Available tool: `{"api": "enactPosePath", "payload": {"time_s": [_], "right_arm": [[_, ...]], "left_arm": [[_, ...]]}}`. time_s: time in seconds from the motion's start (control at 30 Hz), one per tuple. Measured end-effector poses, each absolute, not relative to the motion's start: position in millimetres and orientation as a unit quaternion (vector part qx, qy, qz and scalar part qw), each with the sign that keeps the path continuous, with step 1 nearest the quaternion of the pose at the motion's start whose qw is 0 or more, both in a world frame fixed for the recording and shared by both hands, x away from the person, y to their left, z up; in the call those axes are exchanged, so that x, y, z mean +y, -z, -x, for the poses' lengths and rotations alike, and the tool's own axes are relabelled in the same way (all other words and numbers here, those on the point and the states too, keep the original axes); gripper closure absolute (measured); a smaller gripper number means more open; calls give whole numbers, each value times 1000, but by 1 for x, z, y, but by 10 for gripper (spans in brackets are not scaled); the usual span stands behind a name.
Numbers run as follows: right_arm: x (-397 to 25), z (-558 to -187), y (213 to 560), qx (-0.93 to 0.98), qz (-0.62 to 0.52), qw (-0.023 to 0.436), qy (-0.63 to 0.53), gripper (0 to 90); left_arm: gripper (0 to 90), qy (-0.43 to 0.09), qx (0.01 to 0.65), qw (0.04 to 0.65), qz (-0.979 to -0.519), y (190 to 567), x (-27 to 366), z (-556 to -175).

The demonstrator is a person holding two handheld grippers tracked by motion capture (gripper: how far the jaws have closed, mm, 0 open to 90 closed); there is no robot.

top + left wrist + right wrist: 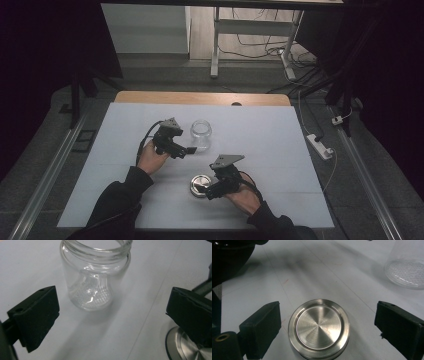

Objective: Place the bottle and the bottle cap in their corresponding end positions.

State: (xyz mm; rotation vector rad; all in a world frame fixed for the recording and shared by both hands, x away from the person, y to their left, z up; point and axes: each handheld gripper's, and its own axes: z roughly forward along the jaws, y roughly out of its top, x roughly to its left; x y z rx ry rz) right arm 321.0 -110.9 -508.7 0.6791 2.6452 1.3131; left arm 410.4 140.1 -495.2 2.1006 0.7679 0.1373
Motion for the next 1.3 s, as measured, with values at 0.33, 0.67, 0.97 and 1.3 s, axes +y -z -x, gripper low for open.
{"api": "enactPosePath", "payload": {"time_s": [0.33, 0.67, 0.97, 1.3], "right_arm": [[-118, -320, 505, 871, -228, 55, -432, 28], [-125, -319, 500, 863, -230, 73, -444, 5], [-129, -319, 498, 867, -225, 76, -439, 0], [-132, -315, 496, 870, -223, 82, -432, 0]], "left_arm": [[0, -39, 283, 453, -845, 494, 140, -391], [0, -33, 274, 466, -841, 490, 140, -371], [0, -46, 266, 467, -842, 487, 142, -352], [0, -43, 271, 461, -844, 488, 147, -334]]}}
